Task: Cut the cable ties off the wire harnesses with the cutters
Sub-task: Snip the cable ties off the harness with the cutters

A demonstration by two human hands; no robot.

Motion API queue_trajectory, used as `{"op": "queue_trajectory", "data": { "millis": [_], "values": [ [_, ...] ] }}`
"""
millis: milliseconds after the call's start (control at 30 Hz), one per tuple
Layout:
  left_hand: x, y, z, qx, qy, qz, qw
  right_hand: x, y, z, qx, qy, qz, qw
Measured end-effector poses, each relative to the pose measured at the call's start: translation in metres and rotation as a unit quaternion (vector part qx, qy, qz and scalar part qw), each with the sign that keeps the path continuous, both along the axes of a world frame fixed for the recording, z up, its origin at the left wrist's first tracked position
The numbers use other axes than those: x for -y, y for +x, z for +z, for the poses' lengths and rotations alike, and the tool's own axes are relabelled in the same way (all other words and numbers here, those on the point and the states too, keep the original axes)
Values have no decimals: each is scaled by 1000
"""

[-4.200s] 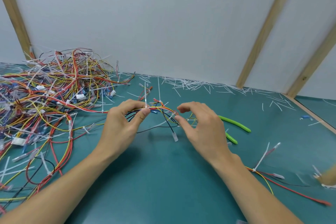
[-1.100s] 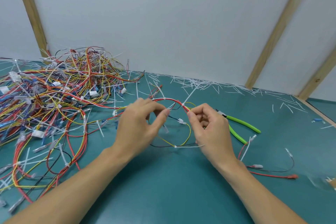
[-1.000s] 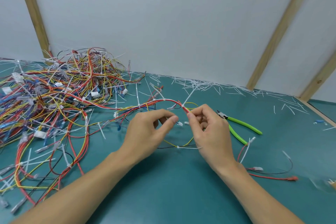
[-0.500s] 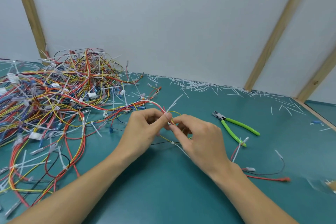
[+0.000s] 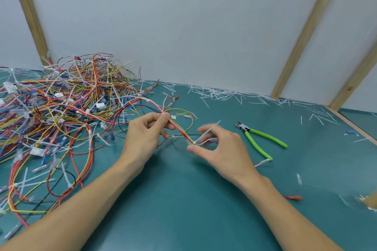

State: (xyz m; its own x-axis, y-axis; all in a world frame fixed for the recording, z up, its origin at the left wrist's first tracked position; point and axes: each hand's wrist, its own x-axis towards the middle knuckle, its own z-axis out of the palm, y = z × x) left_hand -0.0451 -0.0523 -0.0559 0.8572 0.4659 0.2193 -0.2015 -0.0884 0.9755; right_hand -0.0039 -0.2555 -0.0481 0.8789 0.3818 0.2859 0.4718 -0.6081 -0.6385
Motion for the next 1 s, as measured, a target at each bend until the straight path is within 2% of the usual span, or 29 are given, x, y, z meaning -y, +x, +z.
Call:
{"op": "queue_trajectory", "data": {
  "millis": [67, 133, 433, 567, 767, 1000],
  "values": [
    [0, 0, 1, 2, -11, 0, 1000, 2, -2, 1, 24, -77, 3, 997],
    [0, 1, 1, 2, -15, 1, 1000, 2, -4, 4, 37, -92, 23, 995],
    [-2, 0, 3, 9, -48, -12, 999, 1, -3, 7, -73, 93, 60, 991],
    [1, -3, 3, -25, -15, -79, 996, -2, -2, 3, -24, 116, 40, 992],
    [10, -8, 0, -43, 46, -184, 981, -2, -4, 1, 70, 88, 36, 993],
    [12, -9, 2, -41, 48, -179, 982, -2, -5, 0, 140, 51, 51, 988]
  ]
}}
